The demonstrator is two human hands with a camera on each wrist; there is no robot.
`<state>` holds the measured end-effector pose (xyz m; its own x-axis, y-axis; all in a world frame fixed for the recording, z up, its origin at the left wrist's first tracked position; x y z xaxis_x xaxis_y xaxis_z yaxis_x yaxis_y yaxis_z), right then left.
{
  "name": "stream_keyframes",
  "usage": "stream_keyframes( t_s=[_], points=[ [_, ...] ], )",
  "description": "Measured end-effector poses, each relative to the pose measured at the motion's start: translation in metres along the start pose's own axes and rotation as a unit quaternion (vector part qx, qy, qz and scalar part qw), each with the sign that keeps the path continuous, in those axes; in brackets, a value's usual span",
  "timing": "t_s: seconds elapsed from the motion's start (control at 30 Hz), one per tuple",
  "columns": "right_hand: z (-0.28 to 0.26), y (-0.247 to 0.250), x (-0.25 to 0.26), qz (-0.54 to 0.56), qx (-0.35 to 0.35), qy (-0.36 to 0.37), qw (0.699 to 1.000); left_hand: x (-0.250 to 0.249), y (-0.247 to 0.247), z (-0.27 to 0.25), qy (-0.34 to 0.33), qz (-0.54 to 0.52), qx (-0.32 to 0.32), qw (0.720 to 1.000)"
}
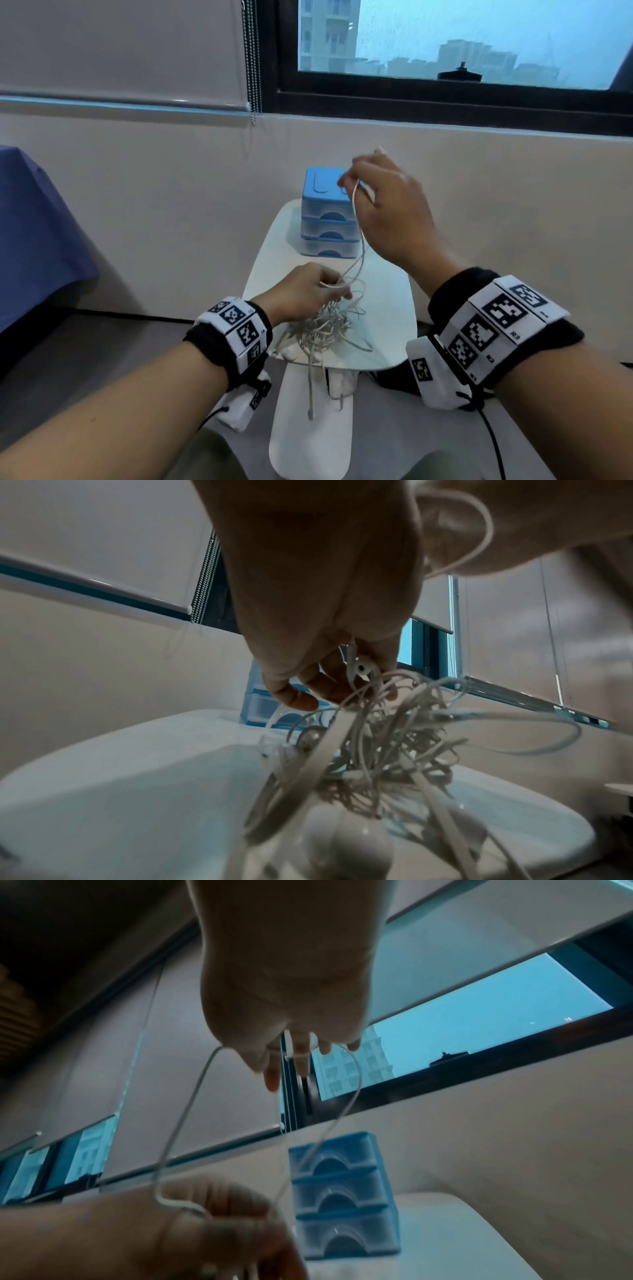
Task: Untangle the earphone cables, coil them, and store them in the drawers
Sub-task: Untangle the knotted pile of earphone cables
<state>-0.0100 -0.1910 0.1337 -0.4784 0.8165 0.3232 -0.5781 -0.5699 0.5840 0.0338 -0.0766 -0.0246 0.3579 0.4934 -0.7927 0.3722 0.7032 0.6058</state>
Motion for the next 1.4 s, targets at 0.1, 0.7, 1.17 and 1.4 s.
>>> stream_keyframes(
  t_s=[0.1,0.7,1.17,1.4],
  points=[
    [-0.027,-0.041,-0.032,-0.125,0.214,-0.095,0.964,-0.004,0.003,0.002,-0.028,0.009,-0.002,1.0],
    [-0.015,0.004,-0.021,0.231,-0.052,-0.207,0.949,0.019,0.004,-0.004,-0.015,0.002,0.003,1.0],
    [-0.018,0.048,-0.051,0.012,-0.171,-0.181,0.969,0.019,0.007,-0.012,0.003,-0.011,0.02,1.0],
    [-0.075,0.044,-0.128,-0.085,-0.051,-0.371,0.923,0.005,0.023,-0.014,-0.026,0.027,0.017,0.999]
  ],
)
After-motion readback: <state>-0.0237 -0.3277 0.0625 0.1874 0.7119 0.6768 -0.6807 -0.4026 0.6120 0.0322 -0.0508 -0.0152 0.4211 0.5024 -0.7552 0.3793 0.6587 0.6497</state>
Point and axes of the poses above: each hand's wrist, its own z-axis towards the middle knuckle, its own y-axis out of the back of the hand, x = y × z, the point moved 7 cm from there along z, towards the middle knuckle
